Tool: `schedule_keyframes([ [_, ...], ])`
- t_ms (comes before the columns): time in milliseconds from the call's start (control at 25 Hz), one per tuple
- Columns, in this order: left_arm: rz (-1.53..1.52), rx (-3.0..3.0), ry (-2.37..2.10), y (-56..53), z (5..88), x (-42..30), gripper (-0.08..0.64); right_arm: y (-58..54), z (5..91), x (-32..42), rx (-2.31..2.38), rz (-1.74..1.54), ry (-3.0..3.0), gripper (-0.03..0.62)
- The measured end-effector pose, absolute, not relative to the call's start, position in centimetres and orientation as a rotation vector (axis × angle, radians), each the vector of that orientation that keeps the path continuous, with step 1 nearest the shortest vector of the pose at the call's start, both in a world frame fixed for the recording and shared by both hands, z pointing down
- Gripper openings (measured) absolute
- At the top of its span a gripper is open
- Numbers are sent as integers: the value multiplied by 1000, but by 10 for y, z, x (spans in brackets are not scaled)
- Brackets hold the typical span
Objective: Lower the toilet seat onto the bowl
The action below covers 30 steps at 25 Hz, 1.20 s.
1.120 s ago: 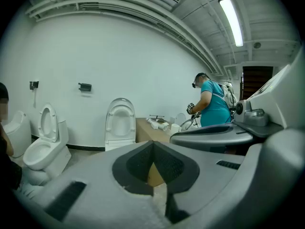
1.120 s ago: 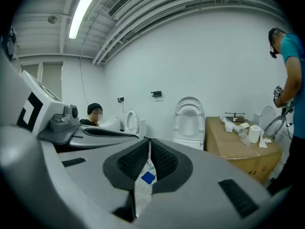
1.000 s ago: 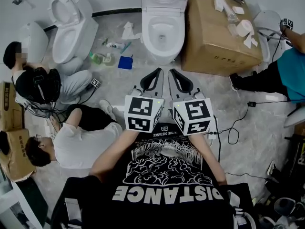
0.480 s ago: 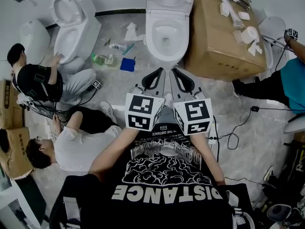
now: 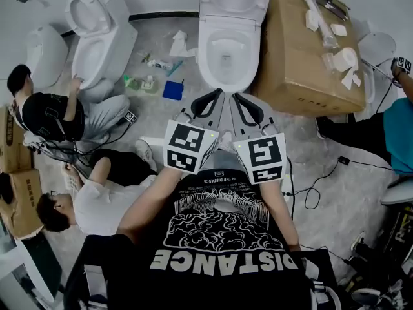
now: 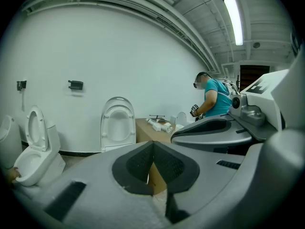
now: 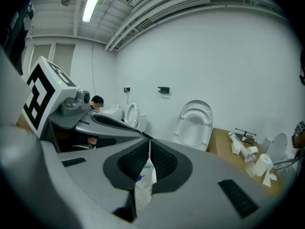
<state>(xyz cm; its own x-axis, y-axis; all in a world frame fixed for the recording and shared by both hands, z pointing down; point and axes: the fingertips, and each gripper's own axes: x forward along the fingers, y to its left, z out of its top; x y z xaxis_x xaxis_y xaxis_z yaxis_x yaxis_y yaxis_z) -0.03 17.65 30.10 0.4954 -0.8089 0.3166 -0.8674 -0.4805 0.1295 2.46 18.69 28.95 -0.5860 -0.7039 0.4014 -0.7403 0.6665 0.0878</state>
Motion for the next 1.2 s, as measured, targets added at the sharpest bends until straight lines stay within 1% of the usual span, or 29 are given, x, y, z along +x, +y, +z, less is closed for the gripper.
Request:
schedule_keyframes([
  [280,347,2453,-1437,132,304,6,11,142,282,30,1127,116,-2548,25],
  [640,400,2451,-1464,82,304,31,11,89,292,50,1089,253,-2597,23],
  [1200,423,2394,-1439,36,312,43,11,45,302,60,1073,345,-2564,21],
])
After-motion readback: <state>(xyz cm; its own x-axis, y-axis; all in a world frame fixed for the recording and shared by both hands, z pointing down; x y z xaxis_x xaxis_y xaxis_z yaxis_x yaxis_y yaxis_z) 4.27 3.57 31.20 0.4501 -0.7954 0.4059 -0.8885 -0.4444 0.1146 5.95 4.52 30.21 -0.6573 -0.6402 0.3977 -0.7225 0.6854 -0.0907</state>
